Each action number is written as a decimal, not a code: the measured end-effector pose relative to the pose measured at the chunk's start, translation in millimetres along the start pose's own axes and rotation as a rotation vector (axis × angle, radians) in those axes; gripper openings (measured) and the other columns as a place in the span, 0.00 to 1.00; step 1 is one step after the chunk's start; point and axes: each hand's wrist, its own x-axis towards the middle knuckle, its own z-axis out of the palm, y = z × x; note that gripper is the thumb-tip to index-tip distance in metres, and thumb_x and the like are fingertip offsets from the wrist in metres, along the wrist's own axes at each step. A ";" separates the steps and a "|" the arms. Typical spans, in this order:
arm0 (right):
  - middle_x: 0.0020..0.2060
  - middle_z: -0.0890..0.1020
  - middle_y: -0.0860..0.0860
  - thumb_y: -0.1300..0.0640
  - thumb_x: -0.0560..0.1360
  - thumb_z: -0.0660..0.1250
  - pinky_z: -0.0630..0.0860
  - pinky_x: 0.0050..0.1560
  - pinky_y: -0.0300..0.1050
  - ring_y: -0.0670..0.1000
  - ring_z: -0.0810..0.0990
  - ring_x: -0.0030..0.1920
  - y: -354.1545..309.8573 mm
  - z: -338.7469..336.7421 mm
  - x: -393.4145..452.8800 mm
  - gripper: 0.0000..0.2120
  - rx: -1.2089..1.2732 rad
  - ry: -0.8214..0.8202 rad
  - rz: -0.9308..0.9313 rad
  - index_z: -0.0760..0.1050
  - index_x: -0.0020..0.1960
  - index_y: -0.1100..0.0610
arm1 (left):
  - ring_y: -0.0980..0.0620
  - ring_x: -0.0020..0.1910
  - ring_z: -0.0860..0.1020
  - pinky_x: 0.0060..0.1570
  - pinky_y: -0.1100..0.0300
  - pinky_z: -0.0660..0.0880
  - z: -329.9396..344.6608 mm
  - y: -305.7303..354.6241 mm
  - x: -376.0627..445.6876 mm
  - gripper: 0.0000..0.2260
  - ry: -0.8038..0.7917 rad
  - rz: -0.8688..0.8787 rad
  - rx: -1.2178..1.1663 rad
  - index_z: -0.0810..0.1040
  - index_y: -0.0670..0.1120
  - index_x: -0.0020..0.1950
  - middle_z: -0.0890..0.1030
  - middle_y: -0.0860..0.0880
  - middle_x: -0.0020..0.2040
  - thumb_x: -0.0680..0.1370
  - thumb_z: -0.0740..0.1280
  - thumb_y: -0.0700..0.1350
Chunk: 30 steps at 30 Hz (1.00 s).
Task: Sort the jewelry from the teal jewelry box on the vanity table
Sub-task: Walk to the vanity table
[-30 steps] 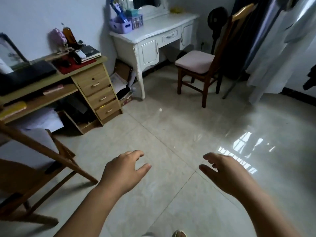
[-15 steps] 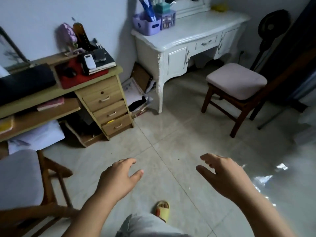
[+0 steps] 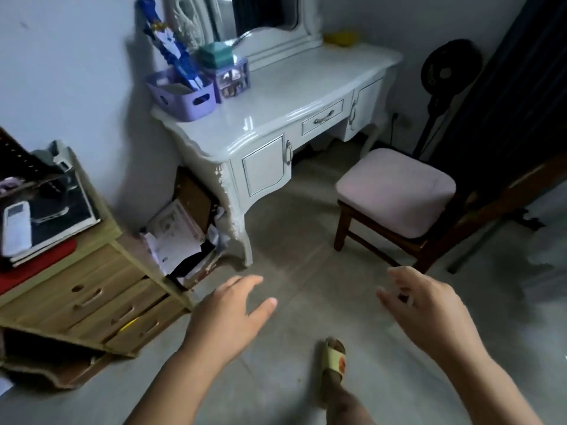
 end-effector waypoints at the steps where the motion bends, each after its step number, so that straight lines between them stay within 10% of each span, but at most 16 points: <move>1: 0.56 0.81 0.50 0.43 0.72 0.65 0.77 0.49 0.48 0.53 0.79 0.54 5.6 -6.2 31.5 0.21 0.017 0.019 0.010 0.71 0.62 0.51 | 0.52 0.60 0.75 0.58 0.54 0.73 -1.8 10.5 29.6 0.21 0.003 -0.004 0.012 0.72 0.54 0.64 0.76 0.53 0.62 0.73 0.66 0.58; 10: 0.50 0.82 0.50 0.43 0.72 0.64 0.76 0.50 0.52 0.55 0.79 0.51 -21.1 -71.0 286.9 0.17 0.066 0.011 -0.055 0.73 0.55 0.52 | 0.54 0.57 0.76 0.55 0.57 0.72 -59.8 100.8 251.4 0.19 0.138 -0.016 0.029 0.75 0.53 0.61 0.79 0.54 0.56 0.72 0.67 0.57; 18: 0.53 0.81 0.46 0.40 0.71 0.63 0.77 0.50 0.49 0.51 0.80 0.50 -73.6 -50.3 456.1 0.22 0.017 -0.080 -0.113 0.71 0.62 0.47 | 0.60 0.58 0.75 0.45 0.67 0.65 -84.2 68.6 397.5 0.18 0.166 -0.156 0.070 0.72 0.58 0.63 0.77 0.59 0.60 0.74 0.63 0.59; 30: 0.52 0.81 0.44 0.43 0.71 0.66 0.74 0.48 0.43 0.47 0.79 0.53 -184.9 -30.2 685.8 0.19 -0.004 -0.164 -0.171 0.74 0.59 0.46 | 0.60 0.63 0.72 0.55 0.68 0.68 -166.5 45.3 651.9 0.22 0.056 -0.030 0.077 0.65 0.58 0.68 0.70 0.62 0.67 0.76 0.59 0.60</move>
